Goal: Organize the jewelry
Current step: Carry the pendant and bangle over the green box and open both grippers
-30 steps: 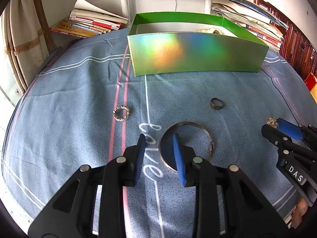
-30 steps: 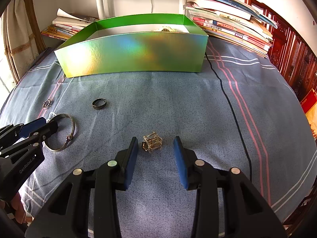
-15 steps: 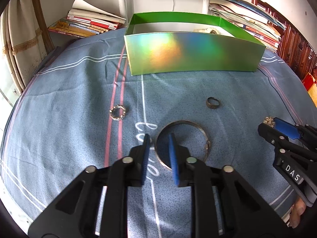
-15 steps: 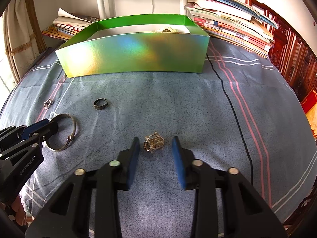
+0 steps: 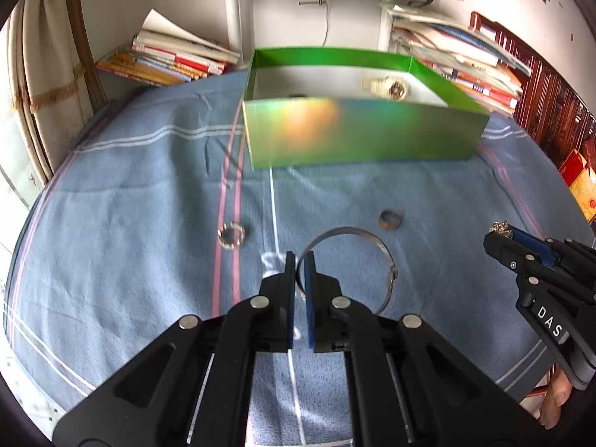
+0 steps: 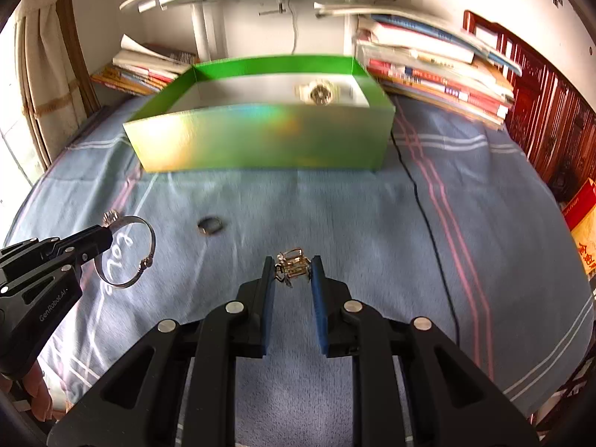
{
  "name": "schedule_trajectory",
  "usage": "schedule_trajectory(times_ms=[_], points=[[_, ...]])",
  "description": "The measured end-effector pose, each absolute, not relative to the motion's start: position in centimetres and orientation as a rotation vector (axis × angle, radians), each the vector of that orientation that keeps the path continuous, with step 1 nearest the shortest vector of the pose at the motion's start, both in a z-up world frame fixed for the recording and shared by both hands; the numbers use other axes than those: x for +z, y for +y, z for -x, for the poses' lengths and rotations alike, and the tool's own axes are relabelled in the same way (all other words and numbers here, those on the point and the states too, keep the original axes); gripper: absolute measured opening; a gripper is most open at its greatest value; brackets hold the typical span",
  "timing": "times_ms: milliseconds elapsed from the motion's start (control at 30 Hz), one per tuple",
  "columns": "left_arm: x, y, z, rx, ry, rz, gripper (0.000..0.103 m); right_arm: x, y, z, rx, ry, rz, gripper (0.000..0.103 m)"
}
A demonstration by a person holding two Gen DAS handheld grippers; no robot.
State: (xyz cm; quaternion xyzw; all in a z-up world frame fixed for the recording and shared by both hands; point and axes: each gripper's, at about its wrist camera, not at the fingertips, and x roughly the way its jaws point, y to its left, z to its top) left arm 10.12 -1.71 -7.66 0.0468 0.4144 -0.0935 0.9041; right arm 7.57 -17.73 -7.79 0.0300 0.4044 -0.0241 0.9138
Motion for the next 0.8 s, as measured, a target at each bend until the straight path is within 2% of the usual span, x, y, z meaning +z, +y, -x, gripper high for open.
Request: schedule_trajectory(times_ms=[333,500,633,800], points=[[1.7,-1.6,-12.2,-0.196,0.641,-0.066,0.006,1.6,-18.9,-9.1,-0.034,0.620,-0.087,0.019],[5.2,-2.5,-16.6,-0.181,0.597,-0.061,0.007,4.6,-19.4,-13.6,-0.071,0.591,-0.090,0.019],[5.2,-3.1,-21.4,-0.154,0.641,-0.055,0.007,4.1,-19.8,-19.1,-0.113,0.642,-0.078,0.019],[0.8,-4.3,-26.7,-0.151,0.780,-0.048,0.007,-0.9,-20.3,-24.4,-0.140,0.793,-0.096,0.019]])
